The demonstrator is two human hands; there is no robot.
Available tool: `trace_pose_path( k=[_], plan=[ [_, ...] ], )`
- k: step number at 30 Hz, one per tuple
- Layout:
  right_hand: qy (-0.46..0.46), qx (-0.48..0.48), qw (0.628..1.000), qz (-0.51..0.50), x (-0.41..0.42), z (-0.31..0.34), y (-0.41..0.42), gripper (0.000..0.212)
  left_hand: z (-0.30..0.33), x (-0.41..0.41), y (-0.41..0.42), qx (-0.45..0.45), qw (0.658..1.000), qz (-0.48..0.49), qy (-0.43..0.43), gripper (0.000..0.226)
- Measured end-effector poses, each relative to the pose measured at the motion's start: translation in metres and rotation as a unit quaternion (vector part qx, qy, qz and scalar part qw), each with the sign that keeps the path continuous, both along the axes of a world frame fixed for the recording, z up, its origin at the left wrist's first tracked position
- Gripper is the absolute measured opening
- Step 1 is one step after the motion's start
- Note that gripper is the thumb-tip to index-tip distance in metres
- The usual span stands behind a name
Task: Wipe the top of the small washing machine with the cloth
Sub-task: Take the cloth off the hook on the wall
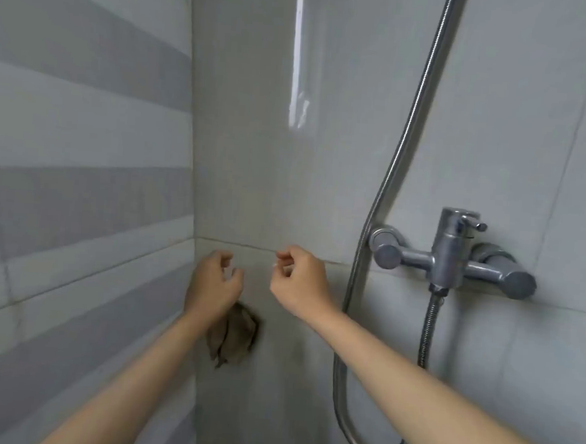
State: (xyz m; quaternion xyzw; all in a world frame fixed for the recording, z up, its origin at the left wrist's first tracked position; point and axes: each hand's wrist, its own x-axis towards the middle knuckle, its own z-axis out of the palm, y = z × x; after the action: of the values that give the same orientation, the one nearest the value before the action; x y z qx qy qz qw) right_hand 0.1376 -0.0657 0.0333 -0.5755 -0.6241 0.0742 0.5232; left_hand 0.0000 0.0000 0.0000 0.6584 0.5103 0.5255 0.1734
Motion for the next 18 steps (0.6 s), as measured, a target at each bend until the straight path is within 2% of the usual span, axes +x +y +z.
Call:
trace_pose_path(
  k=[4,6,8,10,14,18],
  plan=[
    [0.059,-0.21,0.976,-0.005,-0.018,-0.059,0.034,0.033,-0.055,-0.04,0.012,-0.177,0.981,0.042,0.061,0.047],
    [0.112,-0.272,0.956,-0.016,-0.025,-0.086,0.045,0.031,-0.077,-0.05,0.013,-0.243,0.969,0.02,0.036,0.036],
    [0.143,-0.315,0.937,-0.035,-0.033,-0.104,0.056,0.024,-0.091,-0.055,0.019,-0.284,0.958,-0.006,-0.028,0.03],
    [0.196,-0.343,0.917,-0.047,-0.039,-0.121,0.069,0.024,-0.105,-0.056,0.03,-0.32,0.945,-0.034,-0.066,0.023],
    [0.324,-0.362,0.872,-0.062,-0.051,-0.147,0.084,0.038,-0.124,-0.044,0.044,-0.361,0.915,-0.057,-0.169,0.013],
    [0.374,-0.34,0.858,-0.092,-0.061,-0.165,0.097,0.037,-0.135,-0.037,0.056,-0.361,0.904,-0.056,-0.222,0.007]
  ],
)
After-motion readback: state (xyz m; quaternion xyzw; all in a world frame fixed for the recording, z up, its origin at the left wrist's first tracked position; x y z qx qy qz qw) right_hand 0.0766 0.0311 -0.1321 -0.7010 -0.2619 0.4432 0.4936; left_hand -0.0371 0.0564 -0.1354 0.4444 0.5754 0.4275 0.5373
